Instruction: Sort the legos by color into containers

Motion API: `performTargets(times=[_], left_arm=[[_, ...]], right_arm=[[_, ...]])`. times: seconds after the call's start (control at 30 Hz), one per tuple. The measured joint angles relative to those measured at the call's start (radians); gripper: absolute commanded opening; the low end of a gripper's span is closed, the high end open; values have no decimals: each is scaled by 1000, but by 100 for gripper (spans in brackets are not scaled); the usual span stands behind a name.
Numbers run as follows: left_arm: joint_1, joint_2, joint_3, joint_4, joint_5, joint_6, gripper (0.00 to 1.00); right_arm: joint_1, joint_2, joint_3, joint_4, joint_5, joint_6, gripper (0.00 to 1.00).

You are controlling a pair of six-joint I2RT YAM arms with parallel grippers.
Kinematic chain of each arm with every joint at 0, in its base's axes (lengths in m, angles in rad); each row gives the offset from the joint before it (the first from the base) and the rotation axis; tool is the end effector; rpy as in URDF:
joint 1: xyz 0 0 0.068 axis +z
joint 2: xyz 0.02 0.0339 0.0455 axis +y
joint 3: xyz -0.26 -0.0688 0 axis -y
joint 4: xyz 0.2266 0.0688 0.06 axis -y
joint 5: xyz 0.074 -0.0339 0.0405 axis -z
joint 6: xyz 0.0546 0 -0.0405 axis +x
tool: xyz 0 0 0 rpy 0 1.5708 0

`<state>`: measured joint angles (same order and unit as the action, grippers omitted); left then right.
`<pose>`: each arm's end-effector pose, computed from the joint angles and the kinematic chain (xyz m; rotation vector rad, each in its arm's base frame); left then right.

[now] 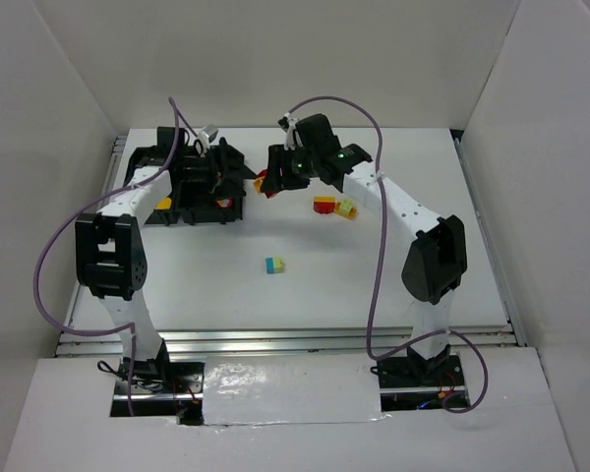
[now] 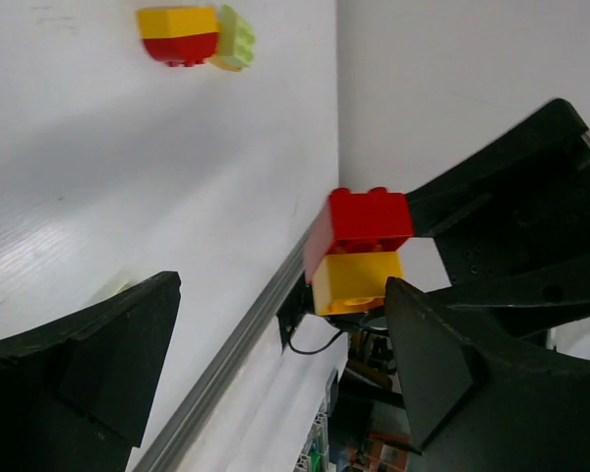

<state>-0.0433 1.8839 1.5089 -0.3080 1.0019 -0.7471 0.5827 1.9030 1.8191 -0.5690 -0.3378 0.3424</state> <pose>0.4108 -0.0638 0.2684 -0.2243 2.3012 -1.5403 0.3535 0.2547 0.3238 -0.4719 2.2786 0.8651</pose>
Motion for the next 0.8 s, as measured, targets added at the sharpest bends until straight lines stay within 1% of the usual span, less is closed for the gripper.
performTargets(times=[0.17, 0.33, 0.37, 0.43, 0.53, 0.57, 0.7, 0.73, 0.77, 0.8], left_arm=[[-12, 0, -22, 89, 56, -51, 95], [-13, 0, -41, 113, 74, -73, 91], [-13, 0, -42, 114, 75, -72, 86], [-14, 0, -43, 116, 77, -73, 81], [-17, 0, -43, 121, 78, -72, 70], [-19, 0, -43, 123, 78, -73, 64], [-23, 0, -43, 132, 92, -72, 56], [-23, 0, -43, 133, 98, -72, 46], [-23, 0, -43, 134, 102, -77, 39], [-23, 0, -43, 138, 104, -76, 30]], right_arm=[[3, 60, 73, -15, -11, 23, 0], [6, 82, 79, -16, -18, 41, 0], [6, 83, 79, -16, -20, 45, 0], [7, 83, 79, -14, -26, 56, 0], [7, 83, 79, -5, -41, 70, 0], [7, 83, 79, -5, -44, 74, 0], [7, 84, 79, -8, -48, 88, 0], [7, 84, 79, -10, -51, 88, 0], [7, 84, 79, -10, -52, 89, 0], [8, 84, 79, -12, -52, 89, 0]])
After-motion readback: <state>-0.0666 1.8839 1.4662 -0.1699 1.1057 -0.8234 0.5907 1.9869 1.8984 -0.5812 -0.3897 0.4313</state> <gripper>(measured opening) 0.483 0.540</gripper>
